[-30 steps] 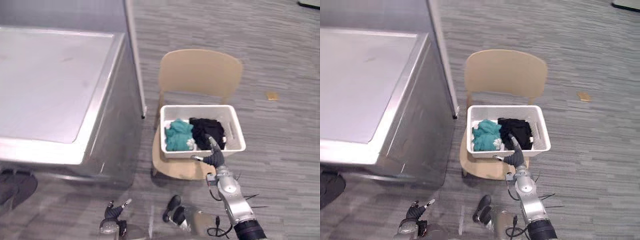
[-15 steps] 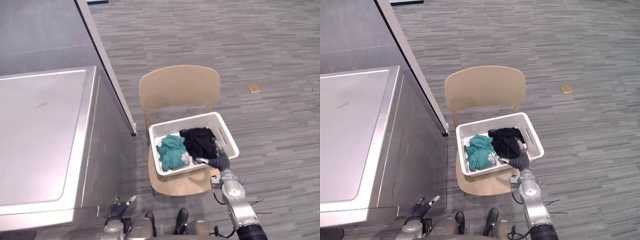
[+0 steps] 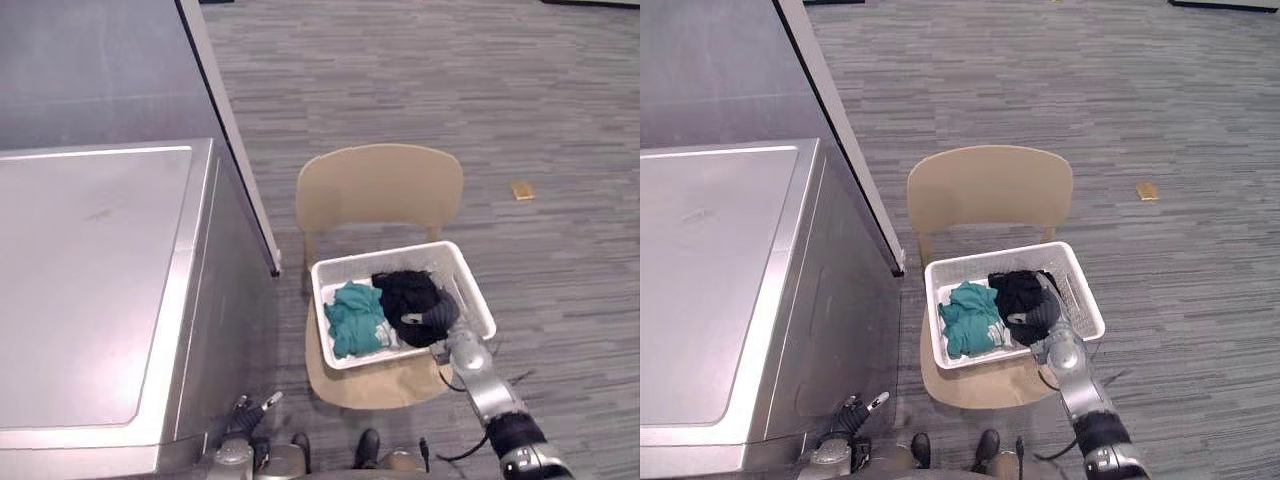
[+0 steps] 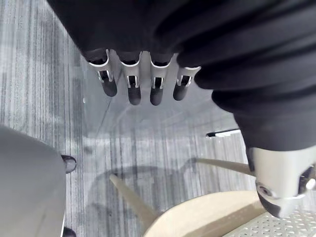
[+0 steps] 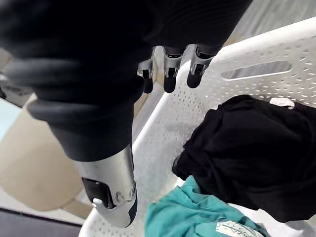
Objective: Pick up the laundry basket with both hands and put the clothes into the washing machine.
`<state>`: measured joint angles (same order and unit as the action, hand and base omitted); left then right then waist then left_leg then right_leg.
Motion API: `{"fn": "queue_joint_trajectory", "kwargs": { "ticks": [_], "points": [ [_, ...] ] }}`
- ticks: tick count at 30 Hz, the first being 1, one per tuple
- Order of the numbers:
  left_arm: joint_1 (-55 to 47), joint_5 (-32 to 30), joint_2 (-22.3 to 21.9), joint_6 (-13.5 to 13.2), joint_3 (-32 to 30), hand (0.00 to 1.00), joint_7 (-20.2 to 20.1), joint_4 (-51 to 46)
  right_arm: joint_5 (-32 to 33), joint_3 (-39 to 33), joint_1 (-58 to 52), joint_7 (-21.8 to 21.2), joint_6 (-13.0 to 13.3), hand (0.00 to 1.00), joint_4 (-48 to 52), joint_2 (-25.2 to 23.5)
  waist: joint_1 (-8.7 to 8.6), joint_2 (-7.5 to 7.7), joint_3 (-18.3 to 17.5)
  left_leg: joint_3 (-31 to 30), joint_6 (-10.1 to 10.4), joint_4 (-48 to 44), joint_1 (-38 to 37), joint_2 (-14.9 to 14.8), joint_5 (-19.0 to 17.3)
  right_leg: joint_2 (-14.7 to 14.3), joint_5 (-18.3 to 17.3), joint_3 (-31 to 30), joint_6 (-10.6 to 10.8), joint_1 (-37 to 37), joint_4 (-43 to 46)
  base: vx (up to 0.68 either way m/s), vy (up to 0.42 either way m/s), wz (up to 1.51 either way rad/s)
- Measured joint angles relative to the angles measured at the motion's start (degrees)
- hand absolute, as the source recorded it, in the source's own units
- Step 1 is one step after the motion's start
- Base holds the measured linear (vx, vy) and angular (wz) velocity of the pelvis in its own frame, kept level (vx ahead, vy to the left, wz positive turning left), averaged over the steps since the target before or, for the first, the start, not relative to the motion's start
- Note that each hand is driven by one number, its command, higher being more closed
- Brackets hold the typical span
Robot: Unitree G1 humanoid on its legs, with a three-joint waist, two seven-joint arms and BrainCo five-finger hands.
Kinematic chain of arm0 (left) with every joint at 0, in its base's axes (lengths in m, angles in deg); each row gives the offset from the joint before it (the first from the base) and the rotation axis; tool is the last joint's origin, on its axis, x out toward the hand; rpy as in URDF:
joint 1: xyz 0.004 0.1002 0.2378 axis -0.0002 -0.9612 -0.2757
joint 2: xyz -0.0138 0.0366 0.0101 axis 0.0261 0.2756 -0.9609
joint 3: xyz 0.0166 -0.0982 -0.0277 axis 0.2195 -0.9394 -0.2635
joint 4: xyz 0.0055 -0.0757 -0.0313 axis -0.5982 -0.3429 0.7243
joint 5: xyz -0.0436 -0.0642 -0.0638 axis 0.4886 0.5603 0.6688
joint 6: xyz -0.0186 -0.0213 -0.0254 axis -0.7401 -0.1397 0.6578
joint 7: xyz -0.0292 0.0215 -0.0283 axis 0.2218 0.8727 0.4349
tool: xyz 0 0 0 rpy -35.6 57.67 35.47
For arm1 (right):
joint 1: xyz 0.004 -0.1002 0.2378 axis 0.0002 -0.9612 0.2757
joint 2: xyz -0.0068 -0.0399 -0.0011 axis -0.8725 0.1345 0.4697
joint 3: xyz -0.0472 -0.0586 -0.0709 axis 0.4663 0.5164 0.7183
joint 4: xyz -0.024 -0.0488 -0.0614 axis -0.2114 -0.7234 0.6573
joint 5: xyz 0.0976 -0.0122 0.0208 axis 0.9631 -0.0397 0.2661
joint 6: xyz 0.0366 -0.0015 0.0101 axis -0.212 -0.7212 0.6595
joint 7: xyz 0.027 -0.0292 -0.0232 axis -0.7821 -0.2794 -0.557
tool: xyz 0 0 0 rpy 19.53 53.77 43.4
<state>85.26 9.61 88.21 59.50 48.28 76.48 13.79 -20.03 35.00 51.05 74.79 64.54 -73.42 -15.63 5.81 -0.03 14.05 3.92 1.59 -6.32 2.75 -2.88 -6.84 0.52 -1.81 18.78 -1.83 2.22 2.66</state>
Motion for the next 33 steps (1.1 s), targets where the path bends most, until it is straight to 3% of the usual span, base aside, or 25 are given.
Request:
{"fn": "queue_joint_trajectory", "kwargs": {
  "ticks": [6,8,13,18,19,22,33],
  "points": [
    [4.5,1.2,0.4,-1.8,1.0,0.00,-0.1,-1.5,-1.2,3.0,12.4,0.1,-0.4,0.00,-7.5,4.8,1.52,-0.22,8.0,-3.0,0.1,-4.6,7.5,0.1,0.3,0.7,0.0,1.8,-0.1,5.9,3.5,-0.13,-0.003,0.26],
    [6.2,3.6,1.1,-2.4,0.6,0.00,2.3,-2.1,-1.9,3.1,16.4,0.4,-0.9,0.00,-11.0,6.0,2.45,-0.44,11.2,-4.3,0.1,-6.8,10.7,0.2,0.3,1.1,-0.1,2.1,-0.1,8.4,5.2,-0.13,0.041,0.20],
    [6.7,5.1,4.2,-2.1,1.3,0.00,5.0,0.4,-2.5,7.0,21.5,1.5,-2.2,0.00,-18.4,7.1,4.61,-1.12,12.5,-5.9,-0.8,-11.3,18.8,1.1,-0.1,2.2,-0.5,3.4,-0.3,14.9,7.9,-0.09,0.065,0.16],
    [7.1,6.9,4.3,-1.7,3.4,0.00,6.0,2.6,-3.5,11.3,24.8,2.1,-2.3,0.00,-23.1,6.9,6.56,-1.59,12.9,-8.5,-1.0,-14.2,25.2,1.9,0.1,2.6,-0.5,5.2,-0.3,19.0,8.2,-0.05,0.059,0.22],
    [7.3,6.9,4.3,-1.7,3.5,0.00,6.0,2.6,-3.9,11.7,25.4,2.6,-2.3,1.00,-23.2,6.8,6.71,-1.59,12.9,-8.7,-1.1,-14.4,25.7,2.0,0.1,2.6,-0.5,5.4,-0.3,19.3,8.2,-0.04,0.043,0.15],
    [8.8,7.3,4.4,-1.8,5.0,0.00,6.3,3.3,-6.8,12.8,26.9,4.1,-3.0,1.00,-24.4,6.9,7.70,-1.59,12.9,-9.3,-1.5,-14.3,26.8,2.1,0.5,2.6,-0.3,6.2,-0.5,19.9,7.9,-0.02,0.024,0.10],
    [11.1,7.3,4.8,-2.2,7.1,0.00,7.1,3.3,-6.7,12.3,26.0,5.3,-3.5,1.00,-23.3,6.4,7.59,-1.42,13.0,-10.8,-0.5,-8.3,23.1,2.3,4.1,2.0,1.4,7.1,-1.4,17.0,3.9,0.00,-0.002,0.07]
  ]
}}
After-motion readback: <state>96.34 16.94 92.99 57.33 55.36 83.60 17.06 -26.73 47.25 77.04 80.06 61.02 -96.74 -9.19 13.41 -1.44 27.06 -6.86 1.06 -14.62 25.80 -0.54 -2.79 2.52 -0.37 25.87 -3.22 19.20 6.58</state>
